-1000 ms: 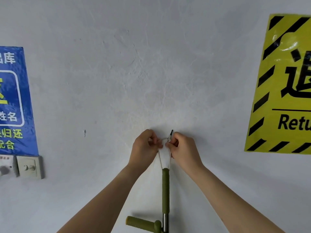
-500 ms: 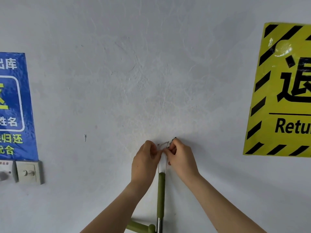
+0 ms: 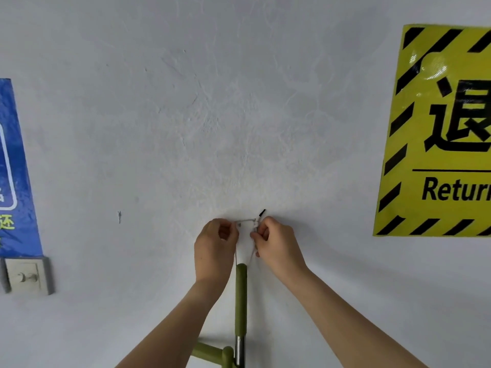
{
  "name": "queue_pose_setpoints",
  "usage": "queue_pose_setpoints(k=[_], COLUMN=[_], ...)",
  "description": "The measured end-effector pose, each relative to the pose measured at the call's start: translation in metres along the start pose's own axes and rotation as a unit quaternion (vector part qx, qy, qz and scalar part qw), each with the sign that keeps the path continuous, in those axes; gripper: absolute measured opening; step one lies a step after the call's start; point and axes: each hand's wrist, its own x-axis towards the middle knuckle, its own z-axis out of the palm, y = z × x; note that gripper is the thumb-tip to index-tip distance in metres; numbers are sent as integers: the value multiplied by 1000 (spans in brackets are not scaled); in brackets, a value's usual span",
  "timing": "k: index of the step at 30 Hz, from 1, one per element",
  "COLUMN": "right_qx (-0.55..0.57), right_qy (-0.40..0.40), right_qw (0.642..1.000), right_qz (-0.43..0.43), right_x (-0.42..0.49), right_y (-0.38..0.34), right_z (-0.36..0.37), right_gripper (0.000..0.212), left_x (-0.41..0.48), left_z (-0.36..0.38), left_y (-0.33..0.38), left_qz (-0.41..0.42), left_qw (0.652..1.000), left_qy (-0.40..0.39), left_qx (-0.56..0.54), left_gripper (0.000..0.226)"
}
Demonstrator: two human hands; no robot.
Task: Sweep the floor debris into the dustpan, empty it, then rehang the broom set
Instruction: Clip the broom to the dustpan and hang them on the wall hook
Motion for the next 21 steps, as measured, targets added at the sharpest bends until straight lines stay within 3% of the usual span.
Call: queue_pose_setpoints(k=[3, 9, 16, 21], right_qx=[-12, -26, 13, 34], right_qy=[-1, 6, -26, -47], right_qw=[1000, 999, 1000, 997], right_qz=[-6, -18, 5, 55], right_x=[2, 2, -3, -30], right_y=[0, 3, 1, -27], right_z=[1, 4, -1, -23], right_gripper=[20, 22, 18, 20], left_x=[0, -5, -8, -10], left_z=[3, 2, -1, -23], left_y=[-4, -12, -9, 12], left_qz=[-3, 72, 44, 38], left_qw=[1000, 994, 997, 994], left_qy=[-11, -37, -58, -86], left_qx=[25, 76, 26, 58], left_gripper=[19, 20, 18, 23])
